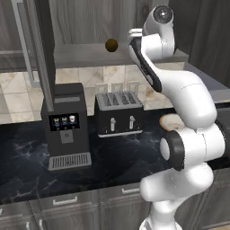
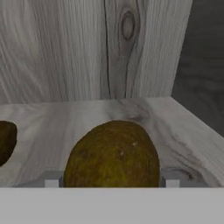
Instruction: Pick the avocados from the cabinet and place them in one bowl. Pick the peach from the sink and place it in the other bowl.
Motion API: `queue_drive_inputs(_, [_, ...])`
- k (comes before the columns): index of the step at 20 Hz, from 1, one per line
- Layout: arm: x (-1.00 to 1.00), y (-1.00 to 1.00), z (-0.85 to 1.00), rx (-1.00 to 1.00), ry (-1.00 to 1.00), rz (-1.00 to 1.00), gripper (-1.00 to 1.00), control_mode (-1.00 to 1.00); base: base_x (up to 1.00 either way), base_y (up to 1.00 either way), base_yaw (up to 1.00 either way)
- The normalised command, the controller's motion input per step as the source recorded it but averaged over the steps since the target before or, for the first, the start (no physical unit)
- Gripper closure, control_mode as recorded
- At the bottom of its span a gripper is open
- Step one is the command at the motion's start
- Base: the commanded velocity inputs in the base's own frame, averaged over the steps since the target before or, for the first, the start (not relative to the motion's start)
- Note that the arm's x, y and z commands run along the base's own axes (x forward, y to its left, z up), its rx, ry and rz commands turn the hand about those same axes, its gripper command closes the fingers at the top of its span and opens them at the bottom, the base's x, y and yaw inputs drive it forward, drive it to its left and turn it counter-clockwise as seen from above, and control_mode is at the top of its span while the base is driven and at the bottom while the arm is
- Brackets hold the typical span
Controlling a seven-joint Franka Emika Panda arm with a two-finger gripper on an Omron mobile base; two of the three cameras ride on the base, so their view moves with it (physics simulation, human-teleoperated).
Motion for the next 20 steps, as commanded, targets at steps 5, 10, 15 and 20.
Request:
queue_drive_inputs(5, [-0.94, 0.0, 0.01, 0.01, -0.04, -0.04, 1.0, -1.0, 0.0, 0.0, 0.0])
queue_drive_inputs(10, [-0.99, -0.03, 0.0, 0.01, -0.05, -0.01, 1.0, -1.0, 0.0, 0.0, 0.0])
queue_drive_inputs(15, [-1.0, -0.04, 0.0, 0.0, -0.04, 0.0, 1.0, -1.0, 0.0, 0.0, 0.0])
queue_drive_inputs(20, [-1.0, -0.09, -0.01, 0.0, -0.05, 0.0, 1.0, -1.0, 0.0, 0.0, 0.0])
